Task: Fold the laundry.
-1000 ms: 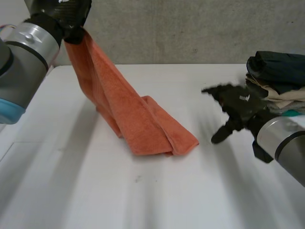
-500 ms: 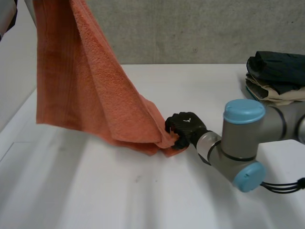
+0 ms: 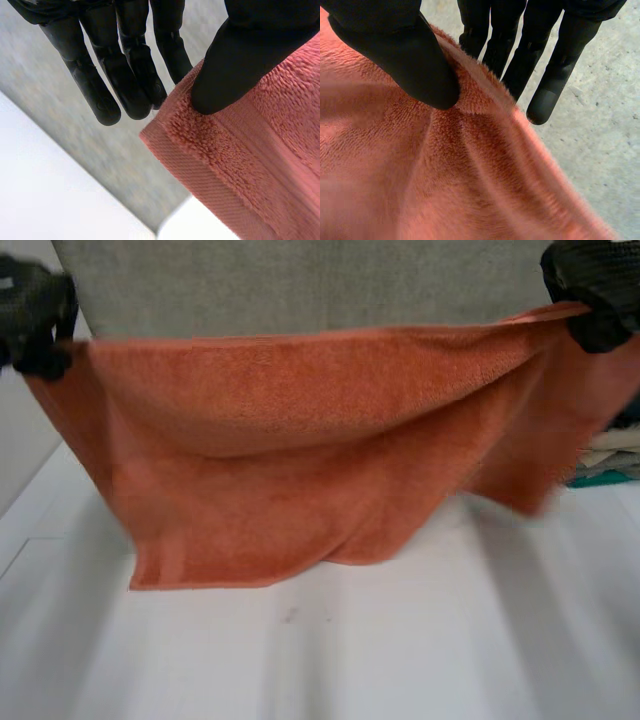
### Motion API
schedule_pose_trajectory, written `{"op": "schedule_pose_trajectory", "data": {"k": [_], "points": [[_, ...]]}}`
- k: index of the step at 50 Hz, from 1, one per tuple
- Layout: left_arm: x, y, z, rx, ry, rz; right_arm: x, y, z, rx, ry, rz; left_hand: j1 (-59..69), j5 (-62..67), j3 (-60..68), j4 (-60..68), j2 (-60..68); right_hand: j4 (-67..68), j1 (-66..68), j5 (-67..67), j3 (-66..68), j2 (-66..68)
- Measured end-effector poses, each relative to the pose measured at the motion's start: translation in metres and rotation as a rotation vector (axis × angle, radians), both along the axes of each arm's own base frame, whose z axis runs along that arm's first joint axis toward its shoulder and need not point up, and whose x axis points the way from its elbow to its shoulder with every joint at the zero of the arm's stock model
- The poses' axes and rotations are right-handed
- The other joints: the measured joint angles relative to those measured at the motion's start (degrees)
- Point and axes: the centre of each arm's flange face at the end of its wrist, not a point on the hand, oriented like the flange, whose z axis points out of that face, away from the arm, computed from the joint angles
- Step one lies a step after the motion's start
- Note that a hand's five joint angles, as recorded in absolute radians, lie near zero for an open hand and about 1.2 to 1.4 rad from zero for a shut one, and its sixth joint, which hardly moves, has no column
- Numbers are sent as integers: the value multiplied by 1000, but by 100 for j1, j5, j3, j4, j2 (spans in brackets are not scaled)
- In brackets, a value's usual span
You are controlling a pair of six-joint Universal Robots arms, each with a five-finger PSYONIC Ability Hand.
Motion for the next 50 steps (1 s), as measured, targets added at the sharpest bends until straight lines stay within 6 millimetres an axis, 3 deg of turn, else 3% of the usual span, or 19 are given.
{"op": "schedule_pose_trajectory", "data": {"k": [5,10,13,17,19,22,25,26,27,29,31,35,39,40,41,43,44,45,50], "points": [[2,0,-29,145,-28,4,0,-4,-17,74,115,-13,0,-1,0,0,0,0,0,0,9,0],[-7,-10,-68,286,-65,-35,13,-20,-65,198,229,-14,0,0,0,0,0,0,0,0,9,0],[-15,-24,-89,338,-94,-59,22,-32,-91,246,278,-18,0,0,0,0,0,0,0,0,9,0],[-28,-51,-96,310,-130,-83,34,-53,-112,231,312,-26,0,0,0,0,0,0,0,0,10,0],[-39,-72,-88,223,-144,-95,42,-73,-114,156,313,-37,0,-1,8,1,0,3,0,0,10,0],[-52,-99,-65,65,-141,-98,53,-99,-101,-15,280,-71,0,0,10,1,3,13,0,0,10,0],[-65,-125,-28,-161,-116,-78,67,-125,-59,-325,172,-131,0,0,11,3,6,19,0,0,10,0],[-66,-130,-14,-232,-100,-62,69,-127,-48,-389,146,-142,0,0,11,4,7,21,0,0,10,0],[-66,-130,-14,-232,-100,-62,69,-127,-48,-389,146,-142,0,0,11,4,7,21,0,0,10,0],[-64,-141,40,-510,-16,14,73,-128,-2,-659,23,-183,0,0,11,5,7,22,0,3,11,0],[-60,-141,65,-638,37,51,74,-124,14,-751,-21,-190,0,-1,11,5,7,22,0,25,11,0],[-56,-141,78,-716,95,76,76,-116,22,-812,-44,-166,0,0,11,5,7,22,0,43,11,0],[-55,-139,63,-654,105,65,77,-109,7,-756,-10,-126,0,0,11,5,7,22,0,43,11,0],[-53,-134,43,-561,96,47,76,-104,-11,-681,27,-99,0,0,11,5,7,22,0,43,11,0],[-53,-133,40,-548,94,44,76,-103,-14,-669,32,-96,0,0,11,5,7,22,0,43,11,0],[-51,-124,21,-466,83,26,75,-98,-35,-579,72,-74,0,-1,11,5,7,22,0,43,11,0],[-49,-116,5,-400,75,13,73,-93,-56,-496,107,-57,0,0,11,5,7,22,0,43,11,0],[-48,-112,-2,-370,72,7,73,-93,-60,-482,113,-54,0,0,11,5,7,23,0,43,11,0],[-43,-78,-59,-181,30,-48,65,-77,-132,-209,204,7,0,0,11,5,8,22,0,43,11,0]]}}
